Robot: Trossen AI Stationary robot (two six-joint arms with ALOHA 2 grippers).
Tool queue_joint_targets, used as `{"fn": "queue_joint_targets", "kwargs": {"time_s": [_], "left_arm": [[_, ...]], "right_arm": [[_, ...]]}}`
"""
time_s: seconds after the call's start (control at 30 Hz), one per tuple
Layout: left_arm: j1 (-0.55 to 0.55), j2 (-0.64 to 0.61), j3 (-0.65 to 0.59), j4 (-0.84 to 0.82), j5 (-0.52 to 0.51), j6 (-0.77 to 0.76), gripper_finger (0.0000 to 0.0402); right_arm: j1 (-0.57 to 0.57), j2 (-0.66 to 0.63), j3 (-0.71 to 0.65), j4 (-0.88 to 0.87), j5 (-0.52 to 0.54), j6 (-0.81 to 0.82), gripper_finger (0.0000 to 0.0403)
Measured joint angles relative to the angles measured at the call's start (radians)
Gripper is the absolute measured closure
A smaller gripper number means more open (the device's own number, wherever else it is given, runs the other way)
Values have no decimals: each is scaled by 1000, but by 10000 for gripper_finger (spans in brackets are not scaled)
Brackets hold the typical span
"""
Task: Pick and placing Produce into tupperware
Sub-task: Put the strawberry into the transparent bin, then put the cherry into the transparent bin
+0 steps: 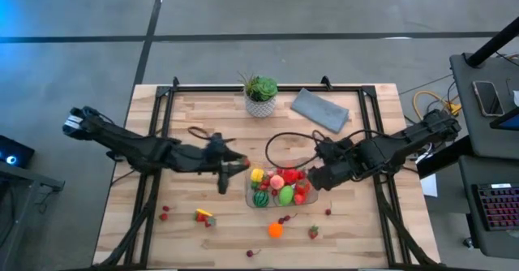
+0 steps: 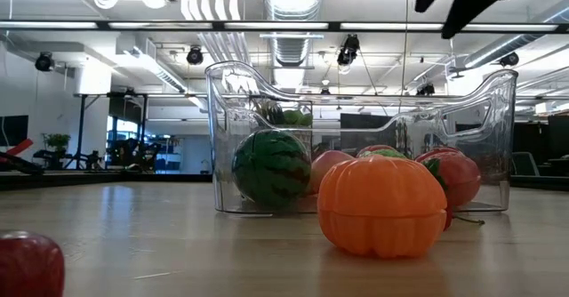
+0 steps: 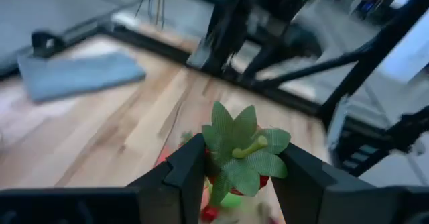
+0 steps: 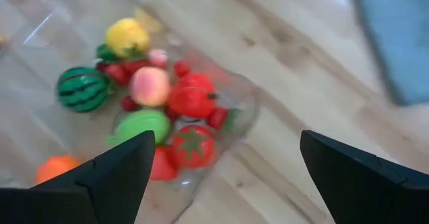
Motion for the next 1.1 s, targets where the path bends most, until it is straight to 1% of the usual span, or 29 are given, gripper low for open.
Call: {"fn": "queue_joint_targets", "kwargs": {"time_s": [0.17, 0.27, 0.33, 0.47, 0.53, 0.63, 0.77, 0.87, 0.93, 1.0, 1.1], "left_arm": [[56, 157, 36, 5, 139, -18, 269], [86, 246, 69, -8, 244, -60, 269], [101, 299, 101, -41, 292, -63, 269], [110, 368, 169, -64, 306, -83, 265], [113, 384, 194, -64, 310, -93, 251], [125, 397, 216, -64, 309, -156, 217], [136, 393, 215, -81, 289, -172, 158], [136, 378, 210, -85, 294, -186, 123], [135, 363, 210, -111, 311, -186, 109], [134, 340, 209, -165, 349, -187, 104], [133, 313, 208, -290, 374, -187, 103]], "right_arm": [[60, -61, 0, -43, 101, 95, 39], [91, -107, 0, -73, 129, 155, 39], [108, -131, 0, -91, 144, 190, 39], [136, -158, 0, -117, 145, 228, 39], [146, -160, 0, -118, 144, 232, 39], [152, -153, 0, -119, 144, 232, 39], [153, -145, -6, -122, 140, 229, 39], [152, -144, -16, -122, 99, 223, 39], [154, -144, -26, -121, 23, 211, 39], [171, -144, -45, -120, -51, 206, 39], [219, -140, -82, -92, -109, 232, 39]]}}
